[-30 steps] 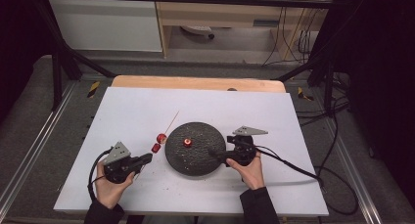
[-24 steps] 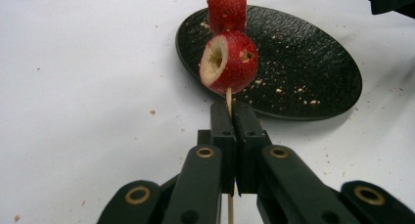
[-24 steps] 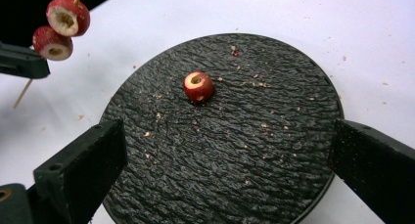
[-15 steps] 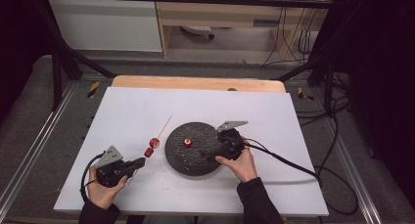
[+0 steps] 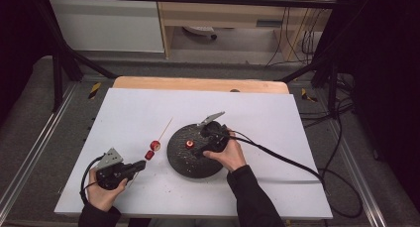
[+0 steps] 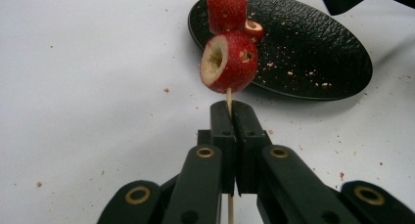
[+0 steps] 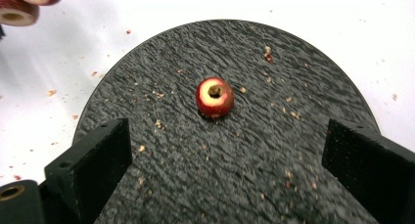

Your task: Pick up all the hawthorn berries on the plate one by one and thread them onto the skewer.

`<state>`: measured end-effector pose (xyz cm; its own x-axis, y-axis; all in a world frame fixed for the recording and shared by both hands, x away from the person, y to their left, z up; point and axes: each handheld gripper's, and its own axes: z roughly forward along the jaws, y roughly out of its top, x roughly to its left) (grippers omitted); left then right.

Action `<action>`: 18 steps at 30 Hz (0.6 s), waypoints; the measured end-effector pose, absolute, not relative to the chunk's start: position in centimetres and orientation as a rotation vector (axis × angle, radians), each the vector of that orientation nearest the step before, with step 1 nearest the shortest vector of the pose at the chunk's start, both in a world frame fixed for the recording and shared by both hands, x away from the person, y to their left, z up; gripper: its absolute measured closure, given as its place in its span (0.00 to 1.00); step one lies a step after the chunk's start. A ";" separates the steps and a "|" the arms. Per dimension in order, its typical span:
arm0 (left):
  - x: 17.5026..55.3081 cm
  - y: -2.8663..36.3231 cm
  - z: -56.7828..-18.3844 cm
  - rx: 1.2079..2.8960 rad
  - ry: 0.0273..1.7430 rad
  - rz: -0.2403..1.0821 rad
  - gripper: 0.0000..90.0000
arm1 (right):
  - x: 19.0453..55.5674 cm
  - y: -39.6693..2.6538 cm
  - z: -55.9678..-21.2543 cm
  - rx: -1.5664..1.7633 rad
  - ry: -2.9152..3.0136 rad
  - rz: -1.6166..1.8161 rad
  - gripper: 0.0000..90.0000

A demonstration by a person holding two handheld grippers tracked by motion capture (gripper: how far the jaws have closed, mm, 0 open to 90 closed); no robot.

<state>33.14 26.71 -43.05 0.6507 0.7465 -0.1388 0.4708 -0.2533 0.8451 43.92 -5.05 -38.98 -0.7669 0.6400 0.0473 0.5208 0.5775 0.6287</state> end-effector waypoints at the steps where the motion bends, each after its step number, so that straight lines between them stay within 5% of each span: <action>1: 33.1 26.7 -43.1 1.906 0.960 0.360 0.98 | 44.1 -4.8 -39.0 0.957 2.631 0.943 0.07; 18: 33.2 26.8 -43.1 1.907 0.965 0.362 0.98 | 47.0 -2.4 -40.1 0.905 2.725 0.842 0.11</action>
